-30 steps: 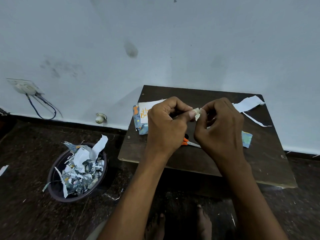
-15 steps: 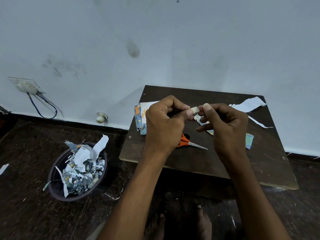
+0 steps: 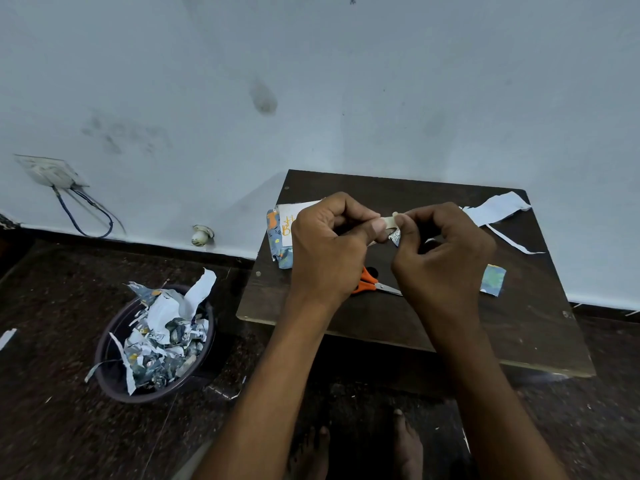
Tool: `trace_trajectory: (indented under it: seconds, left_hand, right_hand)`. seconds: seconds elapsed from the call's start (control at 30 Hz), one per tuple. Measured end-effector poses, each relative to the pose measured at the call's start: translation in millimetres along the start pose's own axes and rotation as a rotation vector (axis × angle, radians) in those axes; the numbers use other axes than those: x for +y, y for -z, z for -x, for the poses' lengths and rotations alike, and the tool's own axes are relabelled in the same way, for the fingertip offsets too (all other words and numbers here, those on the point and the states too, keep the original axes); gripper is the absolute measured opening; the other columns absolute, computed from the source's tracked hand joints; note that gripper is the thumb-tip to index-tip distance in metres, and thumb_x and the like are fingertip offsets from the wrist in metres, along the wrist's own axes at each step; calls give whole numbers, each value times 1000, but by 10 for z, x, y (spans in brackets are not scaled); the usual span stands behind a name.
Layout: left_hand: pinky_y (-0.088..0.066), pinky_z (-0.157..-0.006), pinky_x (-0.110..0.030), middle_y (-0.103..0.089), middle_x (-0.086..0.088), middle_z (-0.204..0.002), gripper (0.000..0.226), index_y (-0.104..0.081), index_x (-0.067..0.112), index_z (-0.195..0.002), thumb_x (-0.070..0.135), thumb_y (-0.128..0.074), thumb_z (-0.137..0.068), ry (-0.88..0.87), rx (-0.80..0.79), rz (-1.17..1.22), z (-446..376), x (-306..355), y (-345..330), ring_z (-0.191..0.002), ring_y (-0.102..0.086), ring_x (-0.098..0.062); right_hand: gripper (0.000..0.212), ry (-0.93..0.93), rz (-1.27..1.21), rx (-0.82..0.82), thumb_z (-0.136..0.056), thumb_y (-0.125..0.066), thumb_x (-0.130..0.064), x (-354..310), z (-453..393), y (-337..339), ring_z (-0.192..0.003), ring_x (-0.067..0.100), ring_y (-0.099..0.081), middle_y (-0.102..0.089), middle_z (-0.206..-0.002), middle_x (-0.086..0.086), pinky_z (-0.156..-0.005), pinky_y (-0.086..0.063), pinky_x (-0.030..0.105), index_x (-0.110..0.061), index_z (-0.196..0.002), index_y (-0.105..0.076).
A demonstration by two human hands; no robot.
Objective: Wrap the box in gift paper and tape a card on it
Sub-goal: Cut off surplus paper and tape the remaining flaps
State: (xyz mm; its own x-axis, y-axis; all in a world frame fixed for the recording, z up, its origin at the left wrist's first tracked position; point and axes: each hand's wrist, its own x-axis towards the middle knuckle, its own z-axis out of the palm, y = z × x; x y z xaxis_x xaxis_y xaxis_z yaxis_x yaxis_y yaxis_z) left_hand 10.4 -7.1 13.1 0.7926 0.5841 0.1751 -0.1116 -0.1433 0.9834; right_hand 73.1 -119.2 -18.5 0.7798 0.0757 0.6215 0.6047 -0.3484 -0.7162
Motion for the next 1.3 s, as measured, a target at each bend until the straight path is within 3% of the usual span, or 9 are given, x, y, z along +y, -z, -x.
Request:
trace_trajectory:
  seconds: [0.23,0.33,0.43,0.6,0.7,0.8,0.93,1.17,1.3]
  left_hand:
    - [-59,-69,-35,-72,-3,-64,31,-65,18,-69,-9,-69,-85,52,-72,20,-41,-3,45,-66,-73,-21]
    - [-50,-58,-17,-69,-6,-60,29,-63,12,-69,-11,-68,-85,78,-92,47,-50,15,56,-57,-69,-13]
    - [-43,-51,-9,-65,-15,-60,26,-60,5,-70,-14,-64,-86,113,-105,94,-47,59,74,-48,-62,-6]
    - [-39,-47,-10,-58,-12,-57,19,-60,3,-75,-8,-60,-91,189,-119,98,-54,80,105,-42,-51,-3]
    - [-36,-47,-13,-52,-4,-53,23,-63,7,-75,14,-63,-97,223,-144,-3,-57,24,92,-46,-45,-7]
    - [-41,-56,-27,-51,4,-47,36,-64,13,-65,32,-67,-96,193,-159,-197,-48,-24,65,-47,-46,-9]
    - [-46,-63,-30,-52,11,-42,35,-66,20,-60,24,-68,-95,185,-202,-278,-50,-14,77,-45,-47,-4]
    - [-42,-64,-33,-49,9,-41,29,-68,14,-60,12,-71,-89,199,-224,-157,-67,-3,103,-44,-42,-7]
    - [-39,-49,-18,-59,-11,-54,22,-70,0,-66,8,-69,-86,217,-196,-45,-71,16,117,-41,-43,-6]
  right_hand:
    - [13,-30,10,-211,-94,-67,-11,56,-78,75,-63,5,-50,-60,-78,-3,-60,-33,14,-12,-83,-59]
    - [14,-141,-43,-249,-97,-66,-16,75,-101,97,-63,7,-54,-62,-75,-10,-59,-37,16,-15,-83,-62]
    - [17,-248,-150,-284,-97,-66,-21,83,-126,122,-63,14,-60,-65,-72,-7,-59,-50,32,-21,-80,-64]
    - [17,-344,-279,-330,-91,-62,-32,59,-160,154,-59,14,-60,-68,-72,0,-61,-52,40,-24,-77,-64]
    - [18,-265,-204,-345,-97,-65,-24,48,-148,149,-69,13,-64,-69,-75,-5,-65,-58,47,-23,-79,-64]
    - [17,-180,-148,-363,-97,-66,-14,26,-123,136,-71,12,-64,-67,-73,-8,-61,-56,38,-17,-80,-64]
    - [18,-152,-99,-380,-95,-68,-10,14,-125,140,-70,5,-63,-66,-72,-12,-59,-49,18,-18,-79,-64]
    - [22,-339,-261,-406,-99,-64,-11,39,-144,145,-51,11,-58,-66,-64,-4,-52,-49,31,-15,-78,-64]
    - [21,-488,-460,-372,-102,-56,-4,23,-164,162,-49,14,-55,-65,-63,0,-46,-49,26,-3,-82,-62]
